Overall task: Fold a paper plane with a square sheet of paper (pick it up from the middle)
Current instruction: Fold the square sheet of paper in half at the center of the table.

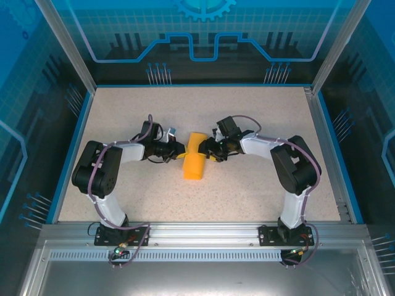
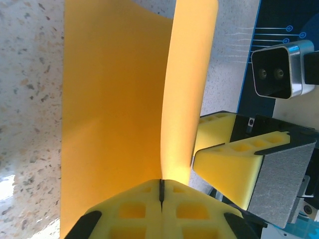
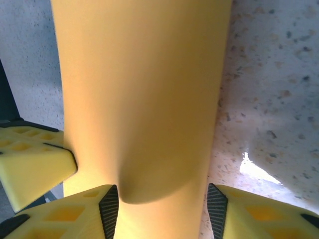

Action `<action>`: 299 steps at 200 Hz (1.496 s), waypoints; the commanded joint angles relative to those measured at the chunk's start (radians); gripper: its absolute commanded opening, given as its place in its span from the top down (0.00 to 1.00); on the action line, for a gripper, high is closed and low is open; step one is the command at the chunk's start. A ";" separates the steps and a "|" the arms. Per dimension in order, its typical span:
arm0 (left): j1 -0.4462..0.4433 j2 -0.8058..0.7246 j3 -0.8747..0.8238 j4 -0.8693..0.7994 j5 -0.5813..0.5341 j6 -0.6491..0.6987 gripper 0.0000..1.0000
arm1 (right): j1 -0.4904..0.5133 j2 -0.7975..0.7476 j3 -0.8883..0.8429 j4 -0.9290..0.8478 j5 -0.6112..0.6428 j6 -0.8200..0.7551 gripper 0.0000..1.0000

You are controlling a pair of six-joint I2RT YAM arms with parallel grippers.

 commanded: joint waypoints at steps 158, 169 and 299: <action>-0.007 -0.298 -0.067 -0.326 -0.409 0.009 0.49 | 0.077 0.137 0.251 -0.424 0.215 -0.210 0.50; -0.007 -0.303 -0.063 -0.334 -0.410 0.015 0.49 | 0.076 0.146 0.258 -0.436 0.222 -0.205 0.49; -0.004 -0.298 -0.063 -0.330 -0.385 0.015 0.47 | 0.072 0.139 0.191 -0.303 0.222 0.005 0.48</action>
